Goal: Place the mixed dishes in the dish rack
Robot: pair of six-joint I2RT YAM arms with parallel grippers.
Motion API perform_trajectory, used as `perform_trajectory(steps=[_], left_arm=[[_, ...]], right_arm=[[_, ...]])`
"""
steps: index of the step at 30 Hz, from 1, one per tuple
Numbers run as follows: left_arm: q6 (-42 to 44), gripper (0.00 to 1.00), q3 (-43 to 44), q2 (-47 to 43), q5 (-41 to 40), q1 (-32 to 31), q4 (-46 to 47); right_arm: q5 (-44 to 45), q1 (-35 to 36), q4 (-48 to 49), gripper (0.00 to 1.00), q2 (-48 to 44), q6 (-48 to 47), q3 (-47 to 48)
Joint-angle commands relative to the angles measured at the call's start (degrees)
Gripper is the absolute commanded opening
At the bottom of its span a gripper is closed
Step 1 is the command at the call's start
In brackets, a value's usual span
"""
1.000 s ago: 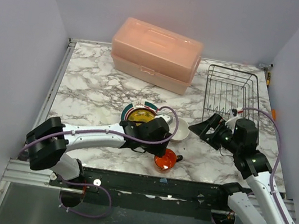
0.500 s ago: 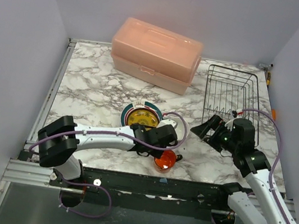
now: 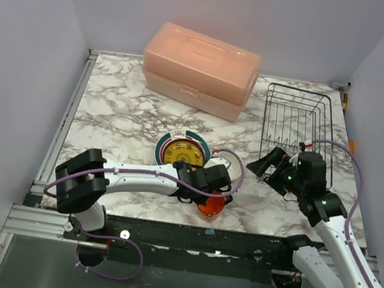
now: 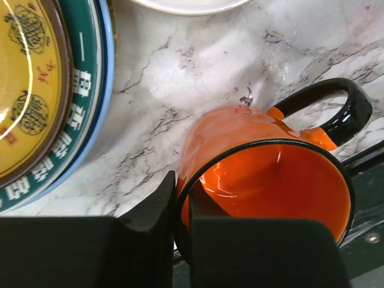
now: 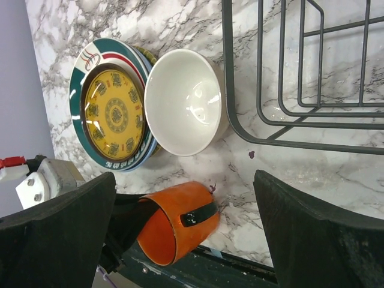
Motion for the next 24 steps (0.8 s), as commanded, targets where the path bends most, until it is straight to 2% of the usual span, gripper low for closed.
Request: perform_trajectory(steps=[1,8,14,19,24], left_arm=[[3.91,0.00,3.93,-0.20,-4.47,-0.32,-3.72],[13.28,0.00,10.81,-2.67,-15.22,-0.13,-9.62],[24.86,0.00,16.21,-8.01,-22.91,0.39,-7.74],[37.37,0.00,16.06,-13.57,-28.07,0.61,2.00],[48.08,0.00,4.21,-22.97,-28.43,1.35,21.70]], right_arm=[[2.40,0.30,-2.15,1.00,0.48,-0.23,-0.75],[2.88,0.37,-2.81,1.00,1.39,0.28,-0.25],[1.48,0.37,-2.11,1.00,1.51,1.55,-1.45],[-0.20,0.36,-1.74,1.00,2.34,2.33,-1.42],[-1.69,0.35,-1.28,1.00,3.87,2.67,-1.14]])
